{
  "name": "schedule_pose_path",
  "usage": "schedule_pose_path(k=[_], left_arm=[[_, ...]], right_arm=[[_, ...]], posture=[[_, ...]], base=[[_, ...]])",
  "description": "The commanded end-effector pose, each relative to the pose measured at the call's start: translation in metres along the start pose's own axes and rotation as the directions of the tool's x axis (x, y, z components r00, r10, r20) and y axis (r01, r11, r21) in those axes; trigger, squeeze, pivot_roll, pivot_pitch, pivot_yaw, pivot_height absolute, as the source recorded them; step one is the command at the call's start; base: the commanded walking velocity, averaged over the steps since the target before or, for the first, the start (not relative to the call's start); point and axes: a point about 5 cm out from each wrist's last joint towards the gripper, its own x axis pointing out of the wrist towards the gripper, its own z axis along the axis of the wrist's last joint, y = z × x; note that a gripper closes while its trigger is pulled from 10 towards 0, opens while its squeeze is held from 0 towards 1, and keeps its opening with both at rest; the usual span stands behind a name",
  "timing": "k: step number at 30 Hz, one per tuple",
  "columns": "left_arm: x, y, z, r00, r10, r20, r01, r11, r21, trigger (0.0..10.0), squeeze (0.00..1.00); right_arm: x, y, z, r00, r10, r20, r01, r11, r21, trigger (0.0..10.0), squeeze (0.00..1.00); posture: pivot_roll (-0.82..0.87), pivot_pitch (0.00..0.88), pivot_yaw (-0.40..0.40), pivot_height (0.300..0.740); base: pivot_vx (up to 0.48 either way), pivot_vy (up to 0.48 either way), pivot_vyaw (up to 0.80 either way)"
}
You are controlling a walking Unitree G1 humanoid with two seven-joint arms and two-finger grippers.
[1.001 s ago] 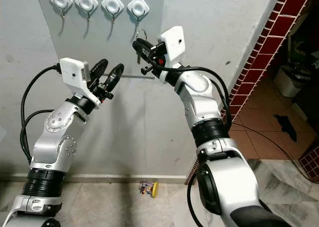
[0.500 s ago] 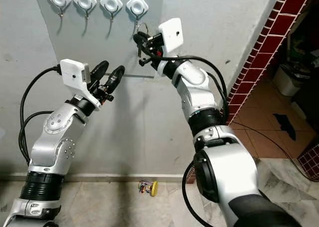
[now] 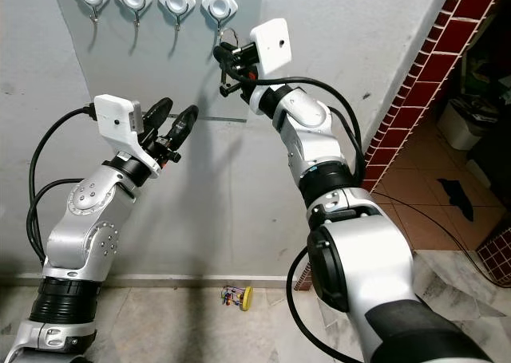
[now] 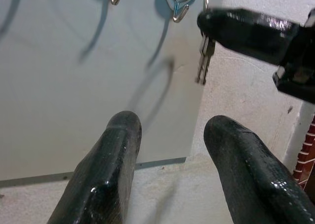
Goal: Hang keys on a hook
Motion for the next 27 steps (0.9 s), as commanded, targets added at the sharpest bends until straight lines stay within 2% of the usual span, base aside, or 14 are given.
schedule_pose_path(k=[1, 23, 27], left_arm=[[-0.001, -0.002, 0.003, 1.000, -0.008, 0.005, 0.008, 1.000, -0.004, 10.0, 0.00], [-0.005, -0.001, 0.003, 1.000, 0.011, 0.004, -0.011, 1.000, -0.012, 10.0, 0.00], [-0.006, -0.001, 0.003, 1.000, 0.016, 0.004, -0.016, 1.000, -0.012, 10.0, 0.00]], right_arm=[[0.004, -0.001, 0.009, 1.000, 0.004, 0.013, -0.003, 1.000, -0.019, 10.0, 0.00], [0.015, 0.004, 0.015, 0.998, 0.018, -0.053, -0.021, 0.998, -0.059, 10.0, 0.00], [0.015, 0.005, 0.010, 0.995, 0.018, -0.100, -0.025, 0.997, -0.068, 10.0, 0.00]], posture=[[-0.08, 0.049, -0.084, 0.724], [-0.06, 0.055, -0.104, 0.724], [-0.06, 0.058, -0.106, 0.724]], base=[[0.000, 0.000, 0.00], [0.000, 0.000, 0.00], [0.000, 0.000, 0.00]])
